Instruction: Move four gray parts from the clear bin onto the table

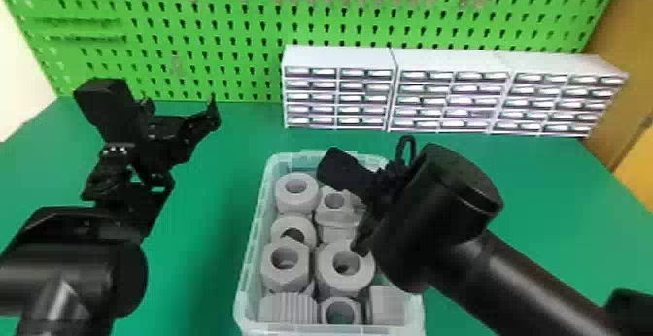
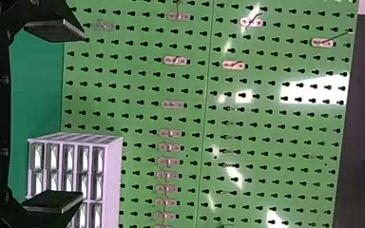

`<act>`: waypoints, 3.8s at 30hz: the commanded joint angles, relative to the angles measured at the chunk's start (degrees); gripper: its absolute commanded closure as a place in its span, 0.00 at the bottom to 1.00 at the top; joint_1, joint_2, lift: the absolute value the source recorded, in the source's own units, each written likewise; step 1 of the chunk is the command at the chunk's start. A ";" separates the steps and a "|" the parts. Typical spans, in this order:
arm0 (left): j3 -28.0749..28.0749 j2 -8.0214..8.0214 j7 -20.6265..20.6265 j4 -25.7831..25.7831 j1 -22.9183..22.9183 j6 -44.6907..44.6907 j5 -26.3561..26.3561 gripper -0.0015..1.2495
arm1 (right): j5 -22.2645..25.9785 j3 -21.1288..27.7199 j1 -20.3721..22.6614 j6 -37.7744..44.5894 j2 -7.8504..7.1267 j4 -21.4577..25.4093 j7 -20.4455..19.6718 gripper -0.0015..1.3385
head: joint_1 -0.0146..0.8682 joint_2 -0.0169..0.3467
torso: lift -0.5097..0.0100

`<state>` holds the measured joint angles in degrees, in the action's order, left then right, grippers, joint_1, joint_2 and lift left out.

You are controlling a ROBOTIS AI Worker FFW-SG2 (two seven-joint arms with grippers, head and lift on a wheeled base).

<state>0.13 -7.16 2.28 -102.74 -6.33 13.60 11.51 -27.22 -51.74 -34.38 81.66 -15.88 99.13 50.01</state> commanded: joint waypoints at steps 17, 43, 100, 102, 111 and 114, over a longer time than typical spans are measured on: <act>-0.31 -0.05 0.00 0.26 -0.35 0.02 0.00 0.09 | 3.67 -0.12 -0.60 -3.44 1.12 -3.33 0.00 0.42 | 0.79 0.12 | 0.89; -0.31 -0.05 0.09 0.26 -0.44 -0.06 0.00 0.09 | 7.09 0.14 -0.86 -7.83 1.12 -8.16 0.00 0.42 | 0.79 0.12 | 0.89; -0.22 -0.05 0.18 0.26 0.09 0.02 0.00 0.09 | 0.59 4.45 -0.33 -7.74 2.61 -1.40 0.00 0.76 | 0.79 0.12 | 0.89; -0.13 -0.05 0.18 0.26 0.17 0.02 0.00 0.09 | -0.64 5.42 -0.07 -7.39 2.61 -0.60 0.00 0.76 | 0.79 0.12 | 0.89; -0.05 -0.05 0.18 0.26 0.61 0.02 -0.09 0.09 | -11.89 12.54 1.51 -7.13 2.61 1.15 6.50 0.76 | 0.79 0.12 | 0.89; 0.04 -0.05 0.18 0.18 0.70 0.02 -0.18 0.09 | -16.20 15.09 2.57 -7.13 2.87 2.38 7.82 0.76 | 0.79 0.12 | 0.89</act>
<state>0.10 -7.21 2.46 -102.54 -5.76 13.62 11.44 -37.81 -40.17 -33.11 74.52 -13.31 100.14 56.70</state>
